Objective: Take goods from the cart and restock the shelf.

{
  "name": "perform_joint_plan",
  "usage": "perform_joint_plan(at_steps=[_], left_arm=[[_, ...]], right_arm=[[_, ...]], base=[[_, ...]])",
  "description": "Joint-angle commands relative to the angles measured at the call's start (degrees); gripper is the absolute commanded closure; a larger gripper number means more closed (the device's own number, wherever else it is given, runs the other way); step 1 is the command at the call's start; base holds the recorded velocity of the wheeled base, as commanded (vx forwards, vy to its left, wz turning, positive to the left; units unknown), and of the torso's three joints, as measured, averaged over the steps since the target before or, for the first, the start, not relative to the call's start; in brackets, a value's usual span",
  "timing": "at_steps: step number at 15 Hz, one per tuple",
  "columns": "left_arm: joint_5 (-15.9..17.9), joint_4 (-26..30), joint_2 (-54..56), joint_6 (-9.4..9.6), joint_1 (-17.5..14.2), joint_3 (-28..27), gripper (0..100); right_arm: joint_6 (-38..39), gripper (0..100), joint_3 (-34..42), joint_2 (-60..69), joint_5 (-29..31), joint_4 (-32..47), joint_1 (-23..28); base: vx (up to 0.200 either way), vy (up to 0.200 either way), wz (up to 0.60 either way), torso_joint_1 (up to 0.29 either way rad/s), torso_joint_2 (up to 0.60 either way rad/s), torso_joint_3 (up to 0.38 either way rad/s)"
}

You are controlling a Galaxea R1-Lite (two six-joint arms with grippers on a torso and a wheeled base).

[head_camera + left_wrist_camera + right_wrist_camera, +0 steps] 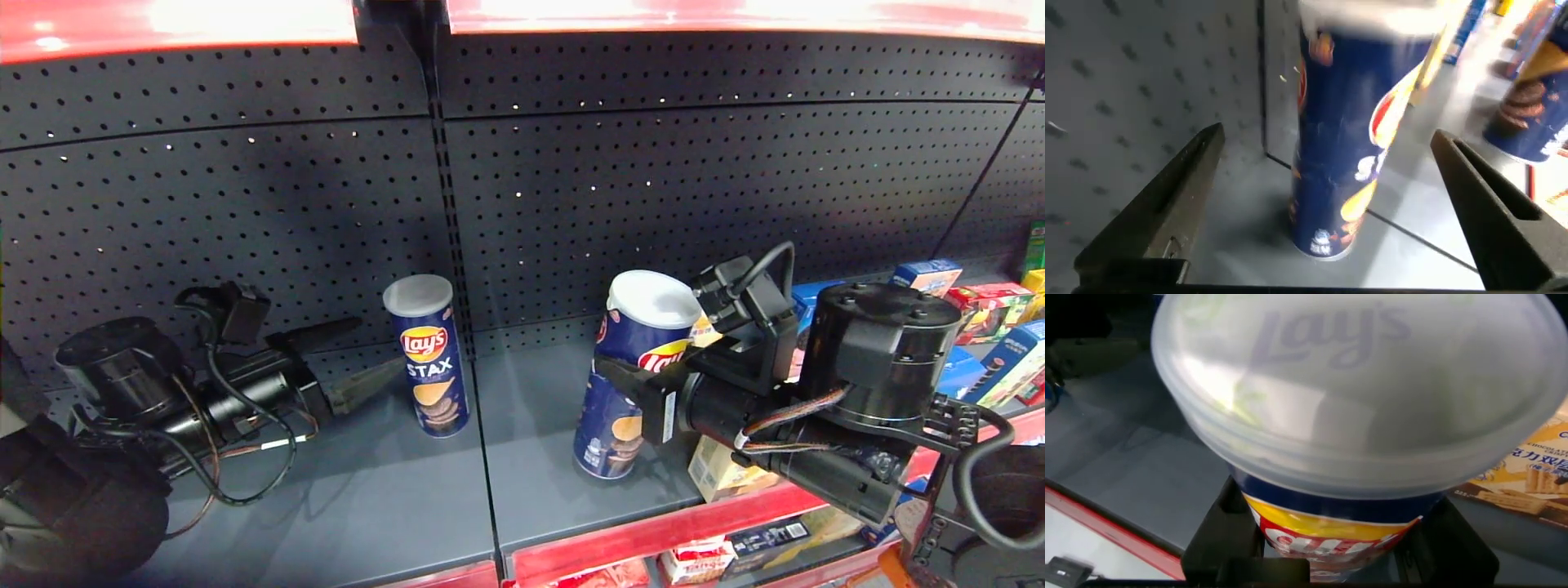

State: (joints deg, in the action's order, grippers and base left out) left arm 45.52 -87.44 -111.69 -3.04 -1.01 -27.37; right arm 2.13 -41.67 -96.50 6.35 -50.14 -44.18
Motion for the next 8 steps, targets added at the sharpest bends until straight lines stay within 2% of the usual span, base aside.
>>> perform_joint_plan(at_steps=[1, 6, 8], left_arm=[[0.8, -0.2, -2.8, -0.57, 0.1, -1.0, 0], [1.1, 0.4, -5.2, -1.1, 1.2, -6.0, 0], [1.7, 0.4, -5.6, -3.03, 2.2, -7.9, 0]], right_arm=[[0.1, 100, -0.1, -0.3, 0.0, 0.0, 0.0], [0.1, 100, -0.7, -1.3, -0.4, -0.3, 0.0], [0.1, 100, -0.8, -1.8, -0.4, -0.4, 0.1]], base=[[0.0, 0.0, 0.0, 0.0, 0.0, 0.0], [0.0, 0.0, 0.0, 0.0, 0.0, 0.0], [0.0, 0.0, 0.0, 0.0, 0.0, 0.0]])
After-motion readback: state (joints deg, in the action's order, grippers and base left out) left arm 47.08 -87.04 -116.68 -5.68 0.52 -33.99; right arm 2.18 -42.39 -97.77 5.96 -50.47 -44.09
